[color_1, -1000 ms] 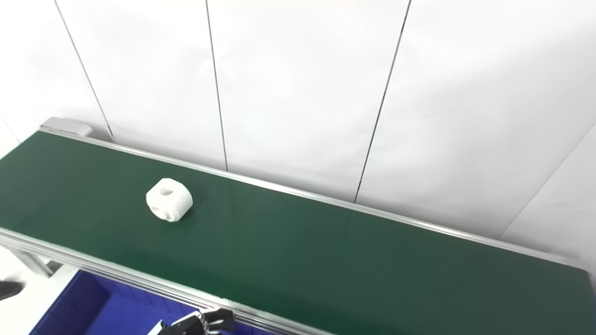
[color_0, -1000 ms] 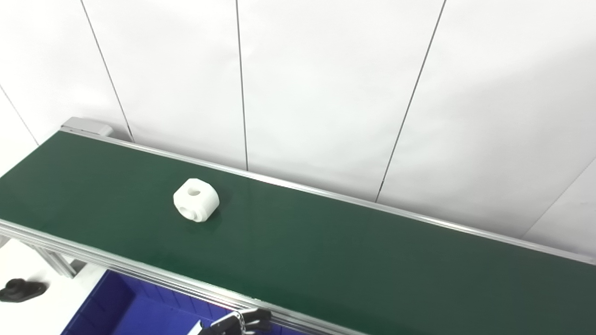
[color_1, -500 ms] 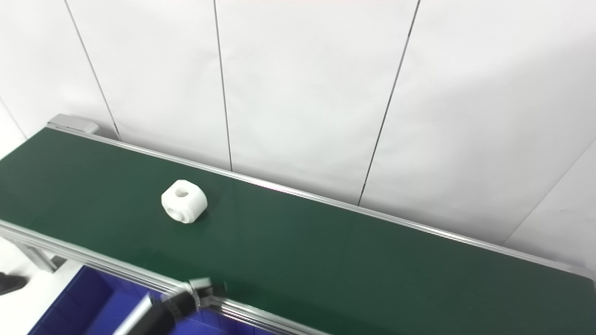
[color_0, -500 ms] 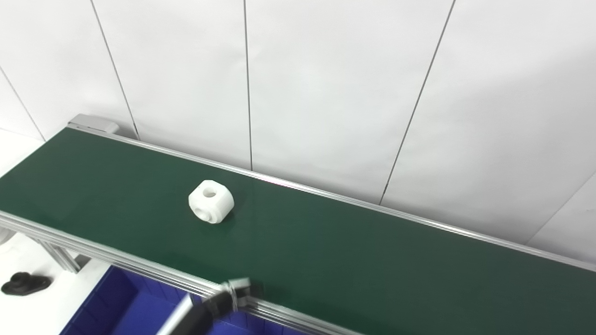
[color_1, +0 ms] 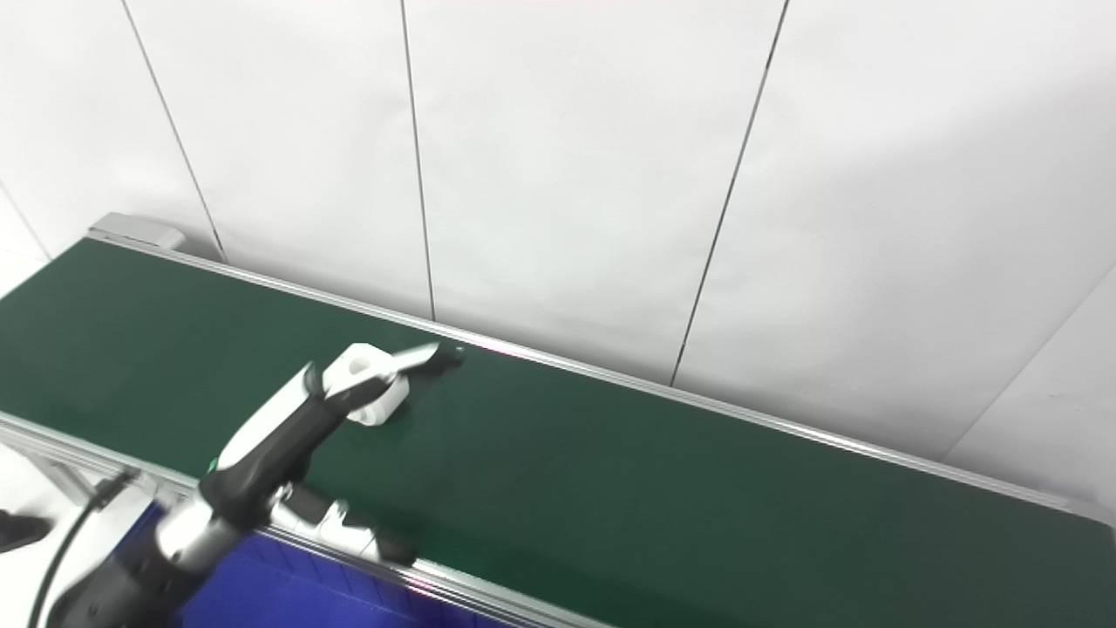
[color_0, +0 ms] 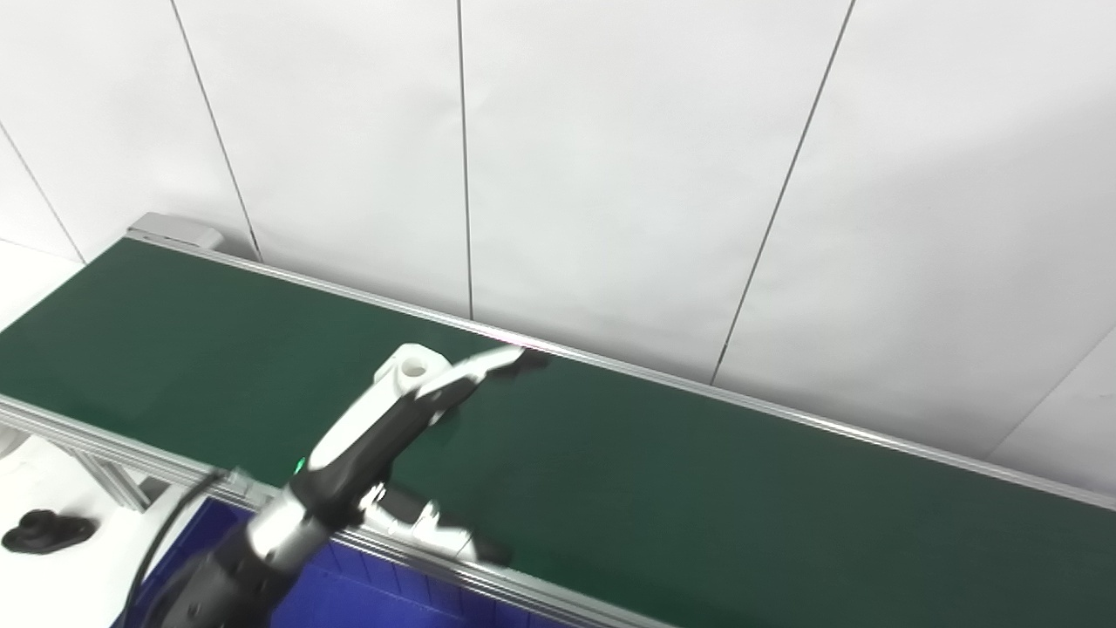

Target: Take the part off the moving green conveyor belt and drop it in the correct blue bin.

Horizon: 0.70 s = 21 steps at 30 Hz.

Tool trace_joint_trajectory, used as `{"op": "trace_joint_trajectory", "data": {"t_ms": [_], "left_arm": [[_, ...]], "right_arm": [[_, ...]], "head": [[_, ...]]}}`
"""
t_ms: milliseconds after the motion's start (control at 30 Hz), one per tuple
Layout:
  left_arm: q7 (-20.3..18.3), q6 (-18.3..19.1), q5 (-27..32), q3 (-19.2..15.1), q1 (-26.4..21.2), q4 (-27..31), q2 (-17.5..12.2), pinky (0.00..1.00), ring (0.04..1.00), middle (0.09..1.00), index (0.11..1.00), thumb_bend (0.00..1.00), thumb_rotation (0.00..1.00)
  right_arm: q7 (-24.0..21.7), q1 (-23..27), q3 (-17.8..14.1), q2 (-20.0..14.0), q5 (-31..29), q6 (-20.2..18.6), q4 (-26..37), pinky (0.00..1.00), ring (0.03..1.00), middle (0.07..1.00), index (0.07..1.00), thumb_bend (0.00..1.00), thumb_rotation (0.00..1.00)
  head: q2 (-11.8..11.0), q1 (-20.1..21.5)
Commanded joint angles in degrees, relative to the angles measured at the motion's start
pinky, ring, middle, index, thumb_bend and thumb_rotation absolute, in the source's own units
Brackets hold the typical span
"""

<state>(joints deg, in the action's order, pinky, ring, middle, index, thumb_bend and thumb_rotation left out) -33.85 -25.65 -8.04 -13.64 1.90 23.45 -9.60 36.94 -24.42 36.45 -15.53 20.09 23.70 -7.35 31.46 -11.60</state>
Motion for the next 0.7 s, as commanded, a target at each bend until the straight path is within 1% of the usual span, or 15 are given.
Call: {"op": "trace_joint_trajectory", "data": {"t_ms": [0,33,133,200,267,300,333,400,433,533,600,667], "left_arm": [[3.3,1.0,-2.9,0.8,-4.9,0.2,-2.4,0.86,0.913,0.931,0.894,0.73,0.21],[4.3,1.2,-4.4,1.2,-6.6,-0.8,-3.2,0.85,0.907,0.923,0.888,0.73,0.19],[5.8,2.6,-8.4,2.4,-10.9,-3.5,-6.6,0.86,0.908,0.925,0.898,0.74,0.19],[6.3,5.1,-11.2,3.3,-13.2,-4.4,-8.6,0.85,0.904,0.927,0.901,0.76,0.2],[6.3,8.5,-15.9,4.6,-16.0,-5.9,-10.3,0.84,0.905,0.939,0.911,0.77,0.26],[6.5,9.6,-17.4,5.3,-16.7,-6.3,-11.0,0.84,0.907,0.944,0.917,0.78,0.29],[6.9,11.0,-20.7,6.1,-17.9,-7.3,-11.7,0.83,0.906,0.945,0.92,0.78,0.29],[7.7,13.1,-24.7,7.7,-19.6,-9.1,-12.9,0.83,0.902,0.946,0.928,0.79,0.31],[8.0,13.9,-25.8,8.4,-20.2,-9.8,-13.4,0.82,0.898,0.944,0.927,0.8,0.28],[8.8,15.6,-29.2,11.3,-22.4,-14.5,-14.6,0.84,0.902,0.934,0.92,0.82,0.24],[9.4,16.6,-30.2,12.7,-23.2,-16.7,-15.1,0.85,0.904,0.937,0.917,0.83,0.21],[10.4,16.4,-31.1,14.2,-23.8,-19.3,-15.7,0.84,0.892,0.931,0.91,0.84,0.19]], "right_arm": [[0.9,-0.4,-0.3,-0.2,1.3,3.2,2.1,0.83,0.891,0.942,1.0,0.75,0.58],[1.2,-0.4,-0.2,-0.3,1.8,3.2,2.3,0.83,0.888,0.939,1.0,0.75,0.59],[1.8,0.0,0.0,-0.5,2.5,3.2,2.4,0.81,0.878,0.927,1.0,0.75,0.59],[1.9,0.1,0.0,-0.5,2.6,3.2,2.4,0.81,0.876,0.925,1.0,0.75,0.58],[2.3,0.5,0.4,-0.7,2.6,3.2,2.5,0.79,0.867,0.922,1.0,0.74,0.56],[2.4,0.7,0.5,-0.7,2.7,3.2,2.4,0.79,0.863,0.92,1.0,0.73,0.56],[2.7,0.8,0.6,-0.7,2.9,3.2,2.2,0.78,0.863,0.919,1.0,0.73,0.56],[3.0,1.1,0.8,-0.8,3.2,3.2,2.0,0.78,0.862,0.917,1.0,0.73,0.56],[3.1,1.2,0.9,-0.8,3.2,3.2,2.0,0.79,0.871,0.92,1.0,0.73,0.57],[2.6,1.2,0.8,-0.9,3.1,3.2,2.3,0.81,0.879,0.925,1.0,0.73,0.57],[2.7,1.2,0.7,-0.7,3.6,3.2,2.4,0.79,0.87,0.922,1.0,0.73,0.57],[3.2,1.4,0.8,-0.8,4.2,3.2,2.3,0.78,0.863,0.922,1.0,0.73,0.58]], "head": [[0.6,0.5],[1.0,0.6],[2.0,0.8],[2.1,0.9],[2.5,0.8],[2.5,0.8],[2.5,0.5],[2.8,0.3],[2.8,0.3],[3.0,0.2],[3.3,0.3],[3.3,0.3]]}}
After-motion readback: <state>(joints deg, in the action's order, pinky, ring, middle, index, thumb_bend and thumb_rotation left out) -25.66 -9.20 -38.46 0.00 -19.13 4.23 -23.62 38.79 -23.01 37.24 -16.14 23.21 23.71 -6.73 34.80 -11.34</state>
